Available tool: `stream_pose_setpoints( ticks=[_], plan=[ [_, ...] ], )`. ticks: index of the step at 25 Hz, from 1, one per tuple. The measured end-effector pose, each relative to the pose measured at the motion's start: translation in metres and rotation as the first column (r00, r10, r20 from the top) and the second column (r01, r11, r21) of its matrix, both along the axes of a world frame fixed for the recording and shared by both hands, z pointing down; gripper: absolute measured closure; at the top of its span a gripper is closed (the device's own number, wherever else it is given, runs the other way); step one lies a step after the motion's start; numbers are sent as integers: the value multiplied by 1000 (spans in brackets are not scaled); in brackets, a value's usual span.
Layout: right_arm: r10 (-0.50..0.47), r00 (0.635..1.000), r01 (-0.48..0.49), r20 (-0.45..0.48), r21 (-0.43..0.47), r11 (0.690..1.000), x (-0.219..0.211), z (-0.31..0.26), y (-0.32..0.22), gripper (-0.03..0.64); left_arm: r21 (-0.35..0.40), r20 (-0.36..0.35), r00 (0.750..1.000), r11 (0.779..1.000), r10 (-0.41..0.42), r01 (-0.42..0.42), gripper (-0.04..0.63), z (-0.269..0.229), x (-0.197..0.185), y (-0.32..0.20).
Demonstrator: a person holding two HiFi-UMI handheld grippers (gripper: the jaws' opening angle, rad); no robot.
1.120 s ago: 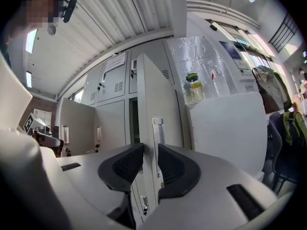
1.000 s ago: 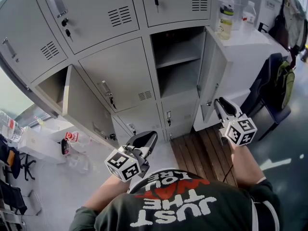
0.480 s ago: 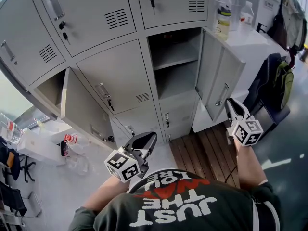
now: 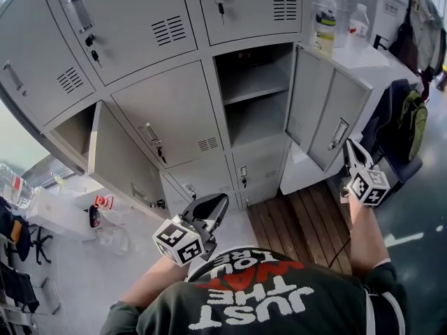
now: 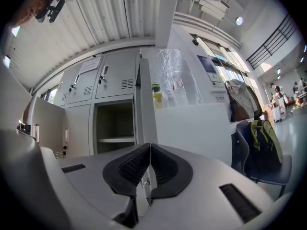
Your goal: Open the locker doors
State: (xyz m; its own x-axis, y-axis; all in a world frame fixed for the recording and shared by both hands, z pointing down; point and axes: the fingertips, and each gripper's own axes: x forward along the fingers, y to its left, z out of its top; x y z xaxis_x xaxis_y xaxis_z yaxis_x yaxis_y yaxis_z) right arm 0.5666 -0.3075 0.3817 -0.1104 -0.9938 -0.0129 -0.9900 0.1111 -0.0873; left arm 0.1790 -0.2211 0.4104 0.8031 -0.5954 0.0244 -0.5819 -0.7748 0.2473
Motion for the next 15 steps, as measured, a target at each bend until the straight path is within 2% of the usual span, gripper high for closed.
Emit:
stream_pose_setpoints(
  ticks=[15],
  plan=[
    [66, 998, -65, -17, 8, 998, 57, 0, -29, 575, -4, 6, 1000, 1000, -20, 21, 598, 0, 0, -7]
  ],
)
